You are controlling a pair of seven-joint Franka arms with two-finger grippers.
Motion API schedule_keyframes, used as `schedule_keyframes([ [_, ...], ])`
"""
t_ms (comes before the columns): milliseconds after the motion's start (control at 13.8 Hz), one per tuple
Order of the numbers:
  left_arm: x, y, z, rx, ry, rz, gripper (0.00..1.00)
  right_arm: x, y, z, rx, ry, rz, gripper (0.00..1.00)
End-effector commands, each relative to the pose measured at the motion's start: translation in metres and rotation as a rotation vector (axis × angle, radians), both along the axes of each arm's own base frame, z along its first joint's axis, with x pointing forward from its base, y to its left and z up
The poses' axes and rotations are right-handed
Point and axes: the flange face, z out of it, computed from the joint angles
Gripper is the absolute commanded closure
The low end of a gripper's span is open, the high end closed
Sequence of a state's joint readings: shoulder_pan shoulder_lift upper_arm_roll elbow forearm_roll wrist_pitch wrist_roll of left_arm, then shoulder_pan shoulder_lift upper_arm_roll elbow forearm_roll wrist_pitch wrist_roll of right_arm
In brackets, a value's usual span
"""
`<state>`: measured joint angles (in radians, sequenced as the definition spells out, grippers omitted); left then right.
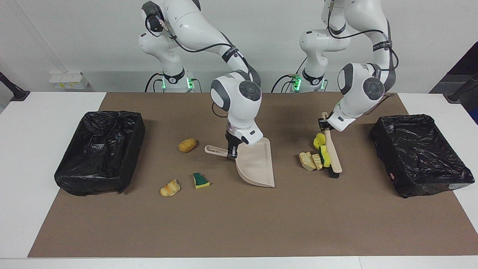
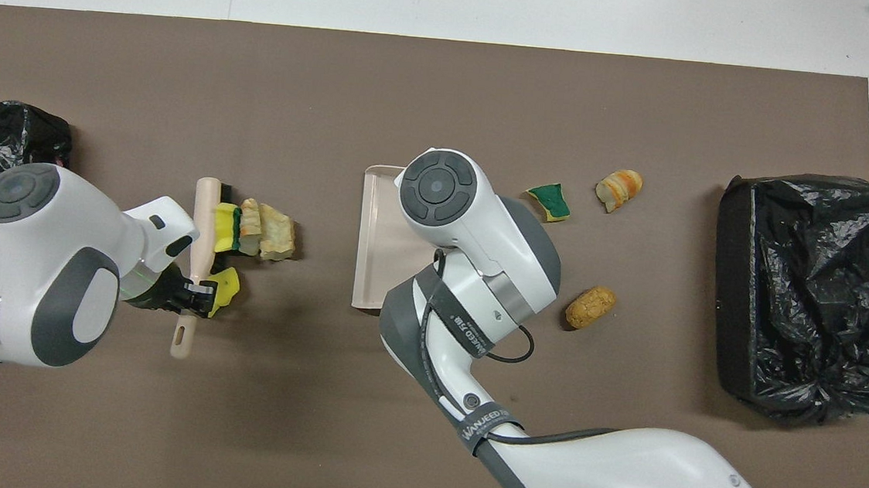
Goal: Sweep and dump trash in bin
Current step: 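Sweep the yellow sponges and crusts toward the dustpan with the left gripper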
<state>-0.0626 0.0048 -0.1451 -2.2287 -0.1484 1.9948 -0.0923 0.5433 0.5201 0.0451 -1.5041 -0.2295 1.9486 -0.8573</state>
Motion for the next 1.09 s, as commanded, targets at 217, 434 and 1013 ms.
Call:
schedule_keyframes([
  [217,-0.020,-0.092,0.010,-0.109,-0.046,-0.029,1.00,0.004,0.016,-0.005,0.025,-0.004,-0.034,1.00],
  [434,-0.016,-0.119,0.015,-0.134,-0.101,-0.071,1.00,0.004,0.016,-0.005,0.027,-0.007,-0.035,1.00],
  [1013,0.002,-0.059,0.080,-0.111,0.054,0.382,1.00,0.006,0.014,-0.004,0.029,-0.009,-0.038,1.00],
])
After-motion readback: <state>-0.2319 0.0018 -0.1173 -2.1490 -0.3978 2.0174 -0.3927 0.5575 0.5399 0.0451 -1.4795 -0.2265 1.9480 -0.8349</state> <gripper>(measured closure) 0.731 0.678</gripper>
